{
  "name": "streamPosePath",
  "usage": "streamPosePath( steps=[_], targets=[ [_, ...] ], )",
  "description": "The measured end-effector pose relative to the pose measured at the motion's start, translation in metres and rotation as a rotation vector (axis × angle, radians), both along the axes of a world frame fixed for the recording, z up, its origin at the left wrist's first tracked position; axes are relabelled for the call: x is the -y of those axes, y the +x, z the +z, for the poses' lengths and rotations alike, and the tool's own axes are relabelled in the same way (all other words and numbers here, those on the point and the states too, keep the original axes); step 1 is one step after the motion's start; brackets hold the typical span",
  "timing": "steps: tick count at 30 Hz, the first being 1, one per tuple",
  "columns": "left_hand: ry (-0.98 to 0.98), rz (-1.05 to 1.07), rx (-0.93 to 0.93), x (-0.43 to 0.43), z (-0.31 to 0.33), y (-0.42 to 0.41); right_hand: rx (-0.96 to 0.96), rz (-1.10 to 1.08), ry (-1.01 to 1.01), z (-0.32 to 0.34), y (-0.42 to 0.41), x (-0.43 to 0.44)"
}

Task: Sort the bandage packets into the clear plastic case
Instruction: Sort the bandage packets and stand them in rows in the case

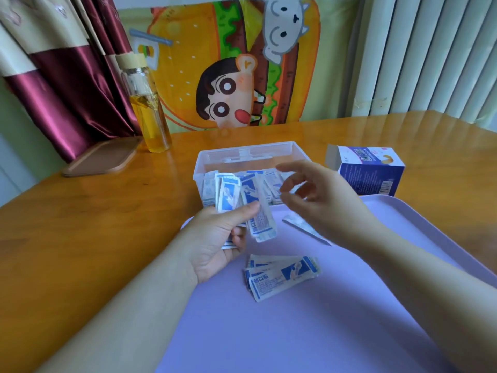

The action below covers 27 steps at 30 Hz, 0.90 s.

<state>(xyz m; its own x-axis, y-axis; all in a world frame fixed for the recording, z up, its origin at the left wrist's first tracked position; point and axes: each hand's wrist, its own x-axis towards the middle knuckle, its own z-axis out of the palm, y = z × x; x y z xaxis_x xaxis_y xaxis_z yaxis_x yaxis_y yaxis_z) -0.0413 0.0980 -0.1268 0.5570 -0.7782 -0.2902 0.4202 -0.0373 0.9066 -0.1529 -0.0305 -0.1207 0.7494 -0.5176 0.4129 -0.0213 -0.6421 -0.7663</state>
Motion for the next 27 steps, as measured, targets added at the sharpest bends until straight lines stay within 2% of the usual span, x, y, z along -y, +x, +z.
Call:
streamPosePath(
  steps=[2, 3, 7, 12, 19, 27],
  targets=[
    [0.001, 0.026, 0.076, -0.001, 0.0, 0.0, -0.03, 0.031, 0.348, 0.001, 0.0, -0.003],
    [0.005, 0.015, 0.13, -0.002, 0.0, 0.0, -0.075, 0.069, 0.444, 0.0, 0.002, -0.004],
    [0.022, -0.067, 0.295, -0.002, -0.004, -0.005, -0.104, 0.164, 0.582, -0.012, 0.011, -0.012],
    [0.044, -0.04, 0.303, -0.001, -0.002, -0.002, -0.025, 0.235, 0.827, -0.013, 0.009, 0.0],
    [0.035, 0.051, 0.339, -0.001, -0.007, 0.004, -0.05, 0.172, 0.846, -0.012, 0.009, 0.005],
    [0.009, 0.009, 0.242, 0.0, -0.007, 0.001, -0.039, 0.137, 0.833, -0.012, 0.009, 0.003]
  ],
)
